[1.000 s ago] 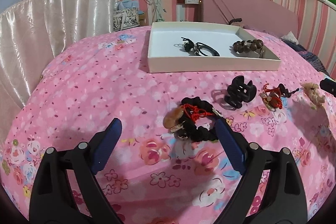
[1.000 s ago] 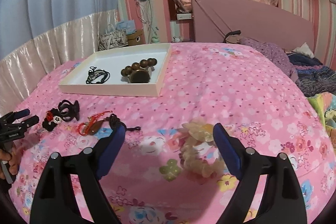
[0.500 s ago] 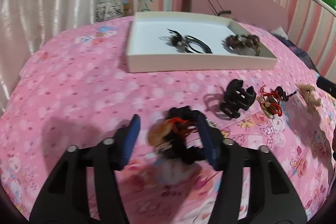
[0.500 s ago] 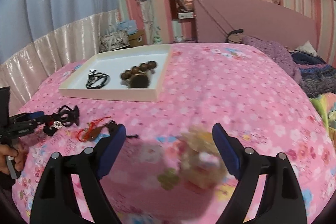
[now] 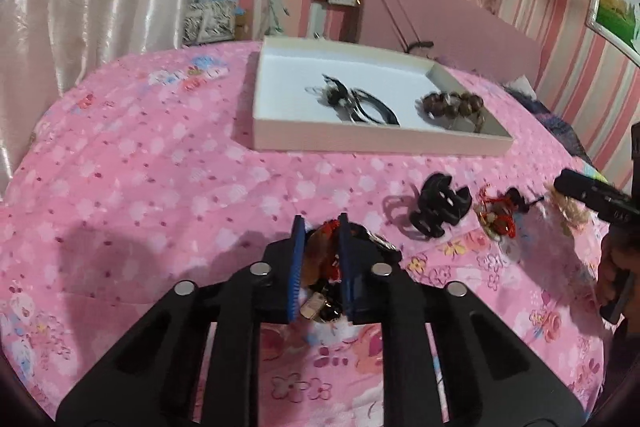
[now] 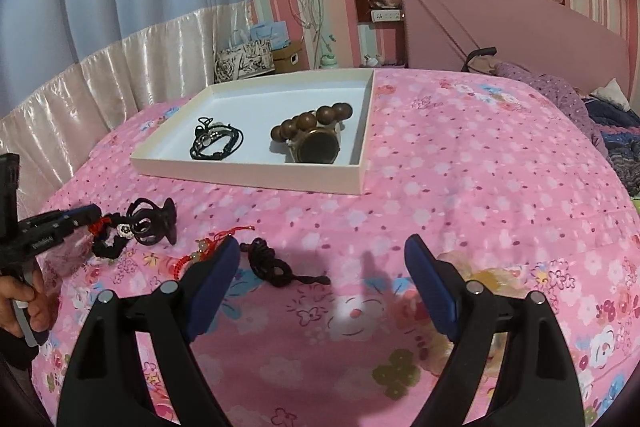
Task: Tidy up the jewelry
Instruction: 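Grasp the red knot charm with the left gripper while the right gripper grasps the black knotted cord, then carry the red charm in the left gripper into the tray while the right gripper carries the black cord there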
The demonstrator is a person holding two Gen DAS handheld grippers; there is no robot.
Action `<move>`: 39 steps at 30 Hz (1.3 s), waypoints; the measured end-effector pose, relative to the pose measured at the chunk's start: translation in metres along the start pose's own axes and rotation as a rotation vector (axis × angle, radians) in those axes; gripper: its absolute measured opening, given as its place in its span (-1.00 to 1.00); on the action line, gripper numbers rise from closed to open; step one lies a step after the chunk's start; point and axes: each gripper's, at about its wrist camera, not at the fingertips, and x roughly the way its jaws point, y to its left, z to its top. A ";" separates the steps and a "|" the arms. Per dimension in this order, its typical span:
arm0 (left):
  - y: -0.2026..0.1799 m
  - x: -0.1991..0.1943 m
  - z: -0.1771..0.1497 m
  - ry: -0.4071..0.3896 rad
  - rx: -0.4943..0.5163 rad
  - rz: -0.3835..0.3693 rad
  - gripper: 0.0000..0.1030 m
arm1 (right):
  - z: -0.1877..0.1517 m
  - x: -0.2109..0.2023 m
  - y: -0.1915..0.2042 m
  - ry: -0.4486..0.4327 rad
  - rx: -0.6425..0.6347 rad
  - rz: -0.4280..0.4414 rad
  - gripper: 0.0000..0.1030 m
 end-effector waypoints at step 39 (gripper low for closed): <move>-0.025 0.025 0.114 -0.134 0.013 0.019 -0.78 | 0.110 0.030 0.047 -0.114 -0.028 0.106 -0.63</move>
